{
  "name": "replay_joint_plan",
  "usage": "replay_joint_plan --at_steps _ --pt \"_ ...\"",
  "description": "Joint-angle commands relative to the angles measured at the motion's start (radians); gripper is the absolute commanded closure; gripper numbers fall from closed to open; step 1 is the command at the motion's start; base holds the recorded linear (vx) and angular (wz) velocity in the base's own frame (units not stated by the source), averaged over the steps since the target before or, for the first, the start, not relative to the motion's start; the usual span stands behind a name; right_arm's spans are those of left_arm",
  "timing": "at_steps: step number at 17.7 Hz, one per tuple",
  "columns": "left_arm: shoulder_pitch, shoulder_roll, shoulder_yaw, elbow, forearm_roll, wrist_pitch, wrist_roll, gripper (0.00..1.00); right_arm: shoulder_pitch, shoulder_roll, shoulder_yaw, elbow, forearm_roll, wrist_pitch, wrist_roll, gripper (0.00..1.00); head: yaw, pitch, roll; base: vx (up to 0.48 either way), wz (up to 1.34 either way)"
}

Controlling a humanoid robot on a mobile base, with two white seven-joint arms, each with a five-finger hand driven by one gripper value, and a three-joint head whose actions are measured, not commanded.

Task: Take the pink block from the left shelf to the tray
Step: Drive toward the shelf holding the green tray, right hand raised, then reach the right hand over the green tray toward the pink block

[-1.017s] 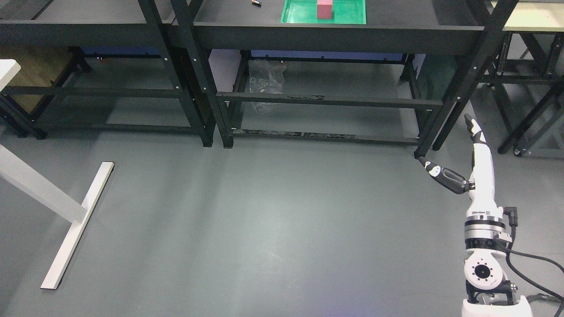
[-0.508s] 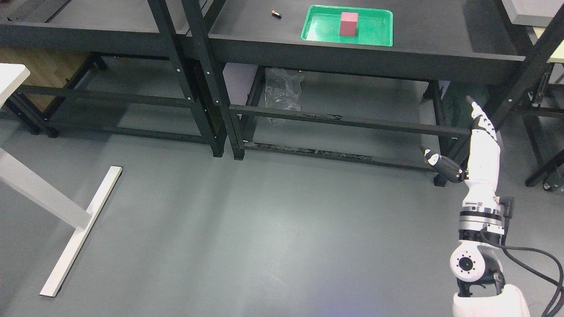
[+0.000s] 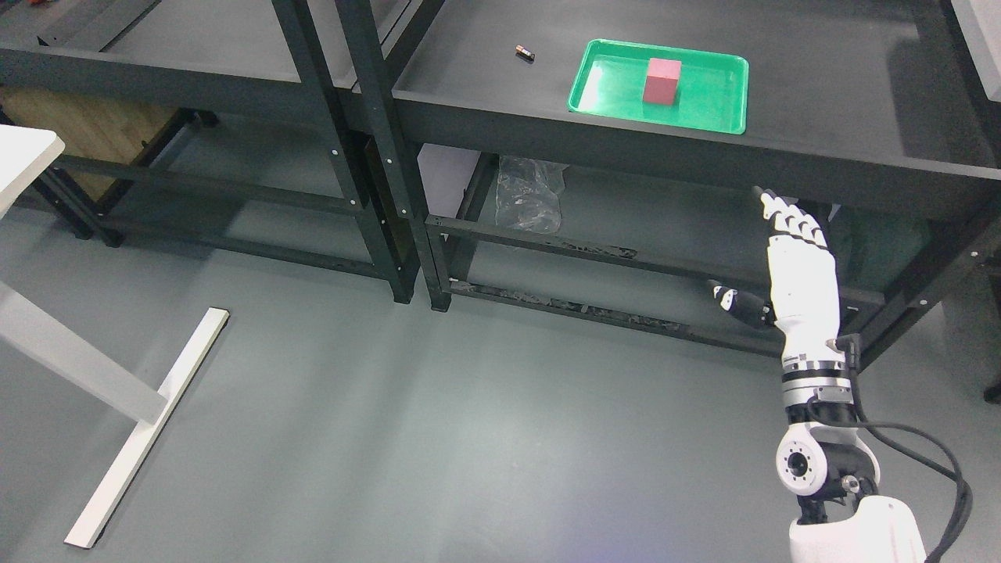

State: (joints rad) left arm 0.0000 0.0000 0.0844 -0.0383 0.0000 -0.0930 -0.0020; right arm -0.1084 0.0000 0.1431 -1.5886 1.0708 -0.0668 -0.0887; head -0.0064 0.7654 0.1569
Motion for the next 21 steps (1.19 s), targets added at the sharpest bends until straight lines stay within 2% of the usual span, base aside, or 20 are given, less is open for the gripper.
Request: replay_joint_plan --at_steps 1,11,19,21 --pt "-0.011 0.017 0.000 0.000 -0.002 -0.001 0.000 0.00 -0.023 -0.017 0.043 -0.021 0.595 -0.014 0.081 0.00 0.0000 0.000 0.000 0.249 0.11" --pt "-0.011 0.017 0.000 0.000 -0.002 -0.001 0.000 0.00 -0.051 -0.017 0.046 -0.016 0.594 0.015 0.072 0.00 0.0000 0.000 0.000 0.261 0.04" --pt "-0.011 0.017 0.000 0.000 -0.002 -0.001 0.000 0.00 -0.065 -0.017 0.044 -0.010 0.514 0.021 0.073 0.00 0.0000 0.000 0.000 0.246 0.02" --pt "-0.011 0.017 0.000 0.000 -0.002 -0.001 0.000 0.00 -0.079 -0.017 0.043 -0.002 0.451 0.021 0.076 0.00 0.0000 0.000 0.000 0.230 0.02"
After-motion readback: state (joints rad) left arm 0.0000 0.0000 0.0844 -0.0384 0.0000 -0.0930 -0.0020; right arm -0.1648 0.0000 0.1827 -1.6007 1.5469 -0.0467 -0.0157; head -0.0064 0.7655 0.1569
